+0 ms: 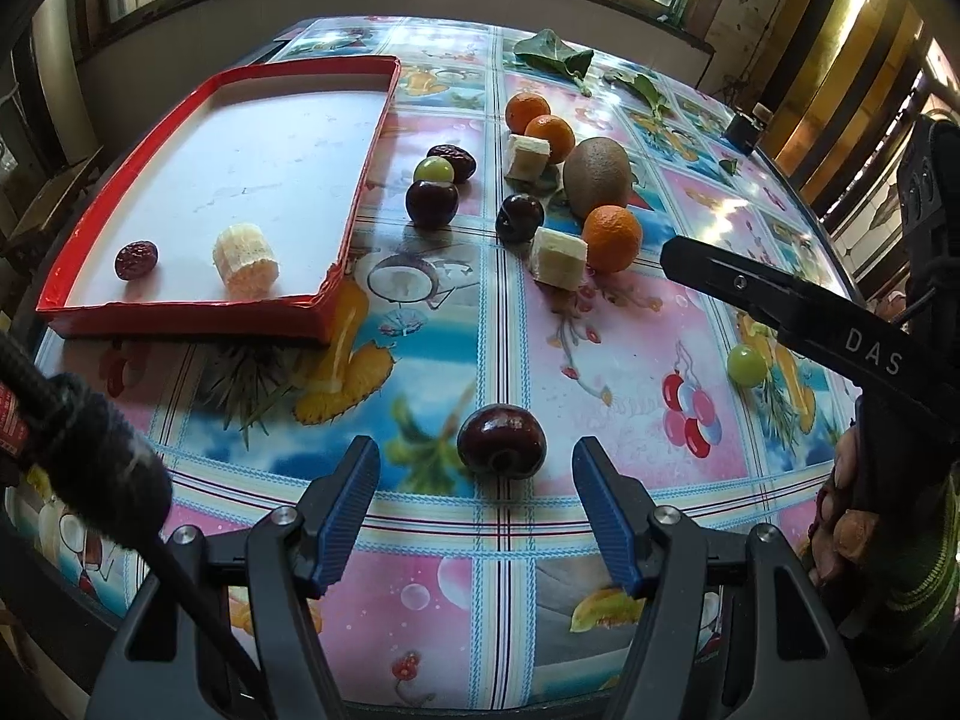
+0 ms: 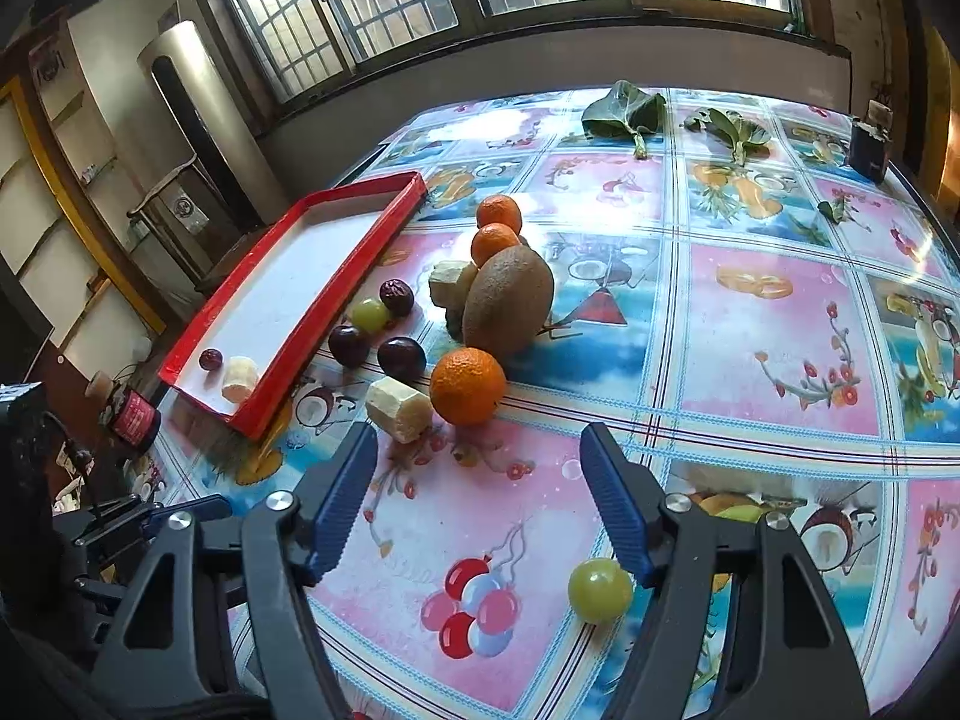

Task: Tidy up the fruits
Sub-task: 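Move the left tool to a dark cherry while the right tool approaches a mandarin, then grasp the dark cherry with the left tool while the right tool grasps the mandarin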

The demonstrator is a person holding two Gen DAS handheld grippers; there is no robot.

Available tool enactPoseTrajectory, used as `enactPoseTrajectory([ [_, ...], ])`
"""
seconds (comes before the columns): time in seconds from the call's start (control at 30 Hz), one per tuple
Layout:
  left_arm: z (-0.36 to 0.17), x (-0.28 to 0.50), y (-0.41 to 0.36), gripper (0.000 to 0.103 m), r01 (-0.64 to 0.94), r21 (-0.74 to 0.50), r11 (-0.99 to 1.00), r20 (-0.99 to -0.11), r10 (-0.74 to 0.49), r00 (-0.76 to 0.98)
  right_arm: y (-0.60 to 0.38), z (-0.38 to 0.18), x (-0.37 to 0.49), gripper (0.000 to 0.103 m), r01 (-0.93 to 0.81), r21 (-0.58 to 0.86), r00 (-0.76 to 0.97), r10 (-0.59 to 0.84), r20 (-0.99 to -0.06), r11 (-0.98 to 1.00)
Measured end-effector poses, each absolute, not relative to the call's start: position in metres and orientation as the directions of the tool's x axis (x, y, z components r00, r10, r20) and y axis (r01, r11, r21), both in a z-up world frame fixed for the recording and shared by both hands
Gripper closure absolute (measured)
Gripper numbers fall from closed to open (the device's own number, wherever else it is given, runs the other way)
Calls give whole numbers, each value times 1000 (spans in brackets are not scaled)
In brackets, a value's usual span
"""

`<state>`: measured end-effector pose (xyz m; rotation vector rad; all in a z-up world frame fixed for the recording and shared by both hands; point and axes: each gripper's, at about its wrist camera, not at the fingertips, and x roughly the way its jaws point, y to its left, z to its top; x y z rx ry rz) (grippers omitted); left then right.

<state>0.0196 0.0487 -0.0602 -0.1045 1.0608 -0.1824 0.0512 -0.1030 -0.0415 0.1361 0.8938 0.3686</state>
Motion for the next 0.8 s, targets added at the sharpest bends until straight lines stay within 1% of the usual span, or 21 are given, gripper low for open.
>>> enactPoseTrajectory([
  [0.1, -62, 22, 46, 36, 104, -172, 980, -859, -200, 472, -101, -45, 58, 39, -262, 272, 560, 375, -739, 926],
  [0.17, -64, 24, 45, 36, 105, -171, 980, -860, -201, 470, -99, -48, 63, 45, -270, 282, 552, 388, -738, 921],
  [0.33, -66, 28, 45, 38, 107, -158, 982, -861, -190, 472, -85, -53, 75, 47, -289, 266, 545, 386, -745, 920],
  [0.43, -67, 31, 43, 40, 111, -135, 985, -858, -172, 485, -79, -56, 82, 51, -292, 243, 543, 370, -754, 925],
  [0.5, -67, 32, 43, 52, 118, -127, 985, -853, -169, 493, -78, -60, 88, 52, -284, 246, 534, 366, -762, 927],
  [0.53, -67, 33, 43, 55, 122, -124, 985, -852, -169, 496, -78, -61, 90, 53, -283, 254, 534, 372, -759, 925],
  [0.57, -67, 33, 43, 63, 134, -139, 981, -848, -188, 495, -79, -61, 91, 53, -281, 255, 536, 372, -757, 925],
  [0.6, -66, 33, 43, 73, 147, -166, 975, -844, -217, 490, -79, -61, 93, 55, -280, 256, 538, 373, -756, 925],
  [0.67, -66, 33, 43, 73, 154, -174, 973, -842, -228, 488, -80, -59, 93, 66, -280, 258, 540, 374, -754, 925],
  [0.8, -63, 29, 45, 73, 155, -173, 973, -838, -228, 495, -85, -56, 88, 66, -276, 262, 538, 375, -755, 925],
])
